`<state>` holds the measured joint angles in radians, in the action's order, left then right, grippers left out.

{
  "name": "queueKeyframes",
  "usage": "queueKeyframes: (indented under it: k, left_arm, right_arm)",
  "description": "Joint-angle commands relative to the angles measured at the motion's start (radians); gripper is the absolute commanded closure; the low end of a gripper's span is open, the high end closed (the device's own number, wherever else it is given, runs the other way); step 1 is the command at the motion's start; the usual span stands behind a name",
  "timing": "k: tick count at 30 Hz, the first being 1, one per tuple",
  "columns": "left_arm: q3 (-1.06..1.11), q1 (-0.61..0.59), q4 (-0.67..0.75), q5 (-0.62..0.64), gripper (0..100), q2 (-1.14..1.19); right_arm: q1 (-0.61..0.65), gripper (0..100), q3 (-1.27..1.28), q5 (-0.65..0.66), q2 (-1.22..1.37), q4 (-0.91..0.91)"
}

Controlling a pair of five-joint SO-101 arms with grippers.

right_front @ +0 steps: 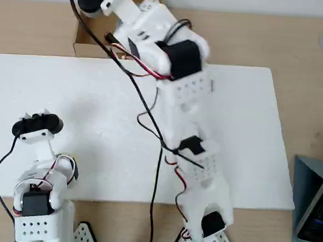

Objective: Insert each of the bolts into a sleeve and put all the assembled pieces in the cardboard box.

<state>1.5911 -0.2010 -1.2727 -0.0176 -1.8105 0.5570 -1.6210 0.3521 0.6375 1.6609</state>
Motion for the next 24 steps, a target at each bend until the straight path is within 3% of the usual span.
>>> queueKeyframes:
  k: [1, 11, 17, 24]
  left_arm:
    - [-0.005, 0.008, 0.006, -0.005, 100, -0.008]
    - [-0.005, 0.008, 0.006, -0.005, 100, -0.008]
    - [-0.005, 0.008, 0.006, -0.005, 100, -0.008]
    - [-0.005, 0.008, 0.006, -0.005, 100, -0.008]
  right_arm:
    - [-0.025, 98.9, -0.047, 0.002, -0.153, 0.120]
    - [-0.170, 98.9, 0.025, 0.002, -0.383, 0.129]
    - [-0.288, 98.9, 0.311, 0.002, -0.638, 0.127]
    - [-0.337, 98.9, 0.650, -0.009, -0.891, 0.109]
